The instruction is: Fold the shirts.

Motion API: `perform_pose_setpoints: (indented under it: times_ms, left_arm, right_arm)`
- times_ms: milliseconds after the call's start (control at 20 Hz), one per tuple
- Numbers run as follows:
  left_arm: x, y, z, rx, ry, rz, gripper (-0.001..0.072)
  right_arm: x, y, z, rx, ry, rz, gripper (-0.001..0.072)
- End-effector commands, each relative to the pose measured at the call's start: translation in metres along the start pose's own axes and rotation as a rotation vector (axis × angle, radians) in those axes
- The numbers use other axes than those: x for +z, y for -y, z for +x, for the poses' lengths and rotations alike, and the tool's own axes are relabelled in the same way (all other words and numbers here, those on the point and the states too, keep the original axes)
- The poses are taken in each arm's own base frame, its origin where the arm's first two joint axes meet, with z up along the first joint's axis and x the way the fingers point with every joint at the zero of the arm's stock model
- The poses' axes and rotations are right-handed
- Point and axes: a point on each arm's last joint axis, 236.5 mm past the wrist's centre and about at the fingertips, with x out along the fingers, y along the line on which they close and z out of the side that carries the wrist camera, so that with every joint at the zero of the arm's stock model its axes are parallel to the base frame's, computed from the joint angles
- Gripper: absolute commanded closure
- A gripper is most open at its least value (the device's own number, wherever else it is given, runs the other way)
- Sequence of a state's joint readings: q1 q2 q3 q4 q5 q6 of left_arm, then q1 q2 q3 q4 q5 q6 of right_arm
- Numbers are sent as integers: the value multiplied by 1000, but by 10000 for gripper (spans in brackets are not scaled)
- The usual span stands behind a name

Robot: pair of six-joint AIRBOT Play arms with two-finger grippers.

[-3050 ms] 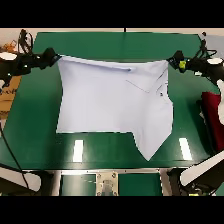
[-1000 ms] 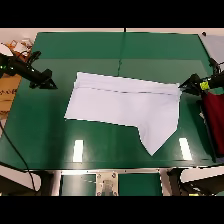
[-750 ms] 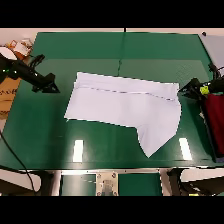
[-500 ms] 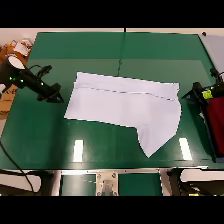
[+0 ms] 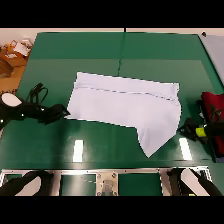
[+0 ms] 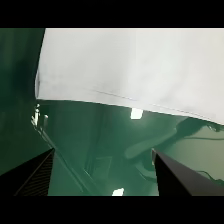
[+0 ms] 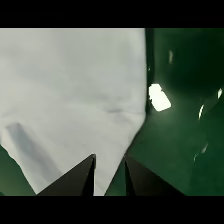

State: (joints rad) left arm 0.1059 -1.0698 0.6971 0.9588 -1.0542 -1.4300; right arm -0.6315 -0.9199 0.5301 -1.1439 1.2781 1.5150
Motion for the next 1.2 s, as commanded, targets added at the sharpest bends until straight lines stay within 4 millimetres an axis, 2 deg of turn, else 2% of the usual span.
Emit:
perform_pose_setpoints:
  times_ms: [0,100,200,300,450,650,1000,1100,1150]
  left_arm:
    - [-1,-9,6,0,90,-72,12]
    - [0,-7,7,-8,97,-76,12]
    - [5,0,10,-11,122,-53,12]
    - [5,12,20,-15,131,-33,12]
    - [5,23,43,-10,136,-37,12]
    - [6,24,64,-25,120,-140,13]
    - [-14,33,100,-59,24,-243,13]
    - [-3,30,100,-51,74,-242,17]
    - [5,28,100,-47,109,-244,282]
  right_arm:
    - [-43,14,40,25,-47,113,391]
    - [-51,13,56,57,-60,161,358]
    - [-49,1,62,93,-60,170,355]
    - [-49,-10,72,113,-69,159,355]
    - [-58,-26,87,126,-120,129,368]
    - [-63,-27,89,122,-135,74,367]
    - [-58,-27,90,119,-112,75,367]
    - [-58,-27,90,120,-115,75,367]
    - [-60,-27,89,120,-120,74,366]
